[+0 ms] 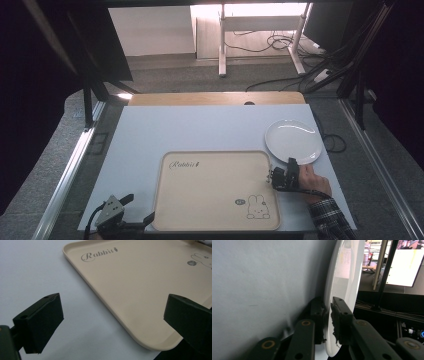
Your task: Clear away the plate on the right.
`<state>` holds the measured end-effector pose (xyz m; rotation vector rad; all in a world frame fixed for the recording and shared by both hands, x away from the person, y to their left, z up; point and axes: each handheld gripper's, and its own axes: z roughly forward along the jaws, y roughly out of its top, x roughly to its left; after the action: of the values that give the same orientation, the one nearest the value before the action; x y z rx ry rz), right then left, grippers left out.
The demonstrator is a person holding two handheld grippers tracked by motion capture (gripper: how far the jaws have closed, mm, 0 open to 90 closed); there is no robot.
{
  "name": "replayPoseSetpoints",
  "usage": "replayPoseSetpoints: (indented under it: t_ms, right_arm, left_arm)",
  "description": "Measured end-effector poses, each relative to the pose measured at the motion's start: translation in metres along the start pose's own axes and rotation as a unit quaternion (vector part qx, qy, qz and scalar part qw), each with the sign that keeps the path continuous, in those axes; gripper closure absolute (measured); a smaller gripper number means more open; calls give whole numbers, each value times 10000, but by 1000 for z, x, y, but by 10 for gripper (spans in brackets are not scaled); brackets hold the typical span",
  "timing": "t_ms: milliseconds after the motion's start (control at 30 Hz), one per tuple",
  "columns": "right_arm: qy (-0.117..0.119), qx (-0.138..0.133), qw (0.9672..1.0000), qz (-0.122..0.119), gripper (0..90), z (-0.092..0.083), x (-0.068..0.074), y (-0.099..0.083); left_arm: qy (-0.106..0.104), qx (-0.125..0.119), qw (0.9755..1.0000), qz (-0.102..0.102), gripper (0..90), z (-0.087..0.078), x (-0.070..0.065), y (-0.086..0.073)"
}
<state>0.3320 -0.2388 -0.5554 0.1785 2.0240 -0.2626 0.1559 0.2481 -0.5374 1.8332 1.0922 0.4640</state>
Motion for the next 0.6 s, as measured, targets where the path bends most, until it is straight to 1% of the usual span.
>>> replayPoseSetpoints:
  t_ms: [33, 67, 100, 133, 167, 200, 233, 267, 367, 500, 567, 600]
  right_arm:
    - [35, -7, 10000, -9, 857, 0, 0, 0]
    - [285, -85, 9995, 38, 866, 1, -1, 0]
    - [245, -170, 9995, 68, 869, 2, 0, -1]
    - [244, -183, 9995, 93, 870, 2, -1, -2]
    - [272, -110, 9995, 66, 871, 0, -3, -2]
    - [272, -110, 9995, 66, 871, 0, -3, -2]
    - [225, -112, 9997, 34, 871, 0, -3, -2]
    - [-68, -17, 10000, 38, 869, -3, -2, -3]
    - [-99, -31, 9999, 7, 868, -3, -3, -4]
    - [-173, -81, 9998, 91, 864, -6, -3, -6]
    - [-197, -98, 9997, 65, 863, -6, -3, -6]
    - [-247, -97, 9996, 48, 859, -7, -3, -7]
  left_arm:
    - [0, -1, 10000, -3, 20, 0, 0, 0]
    - [1, -1, 10000, -5, 20, 0, 0, 0]
    - [1, -1, 10000, -7, 20, 0, 0, 0]
    - [2, 0, 10000, -6, 20, 0, 0, 0]
    - [2, 0, 10000, -6, 20, 0, 0, 0]
    - [2, -1, 10000, -7, 20, 0, 0, 0]
    - [3, -2, 10000, -8, 20, 0, 0, 0]
    - [6, 1, 10000, -6, 20, 0, 0, 0]
    - [8, -1, 10000, -6, 21, 0, 0, 0]
    - [11, -1, 10000, -8, 20, 0, 0, 0]
    - [10, 0, 10000, -13, 20, 0, 0, 0]
    - [8, 2, 10000, -20, 20, 0, 0, 0]
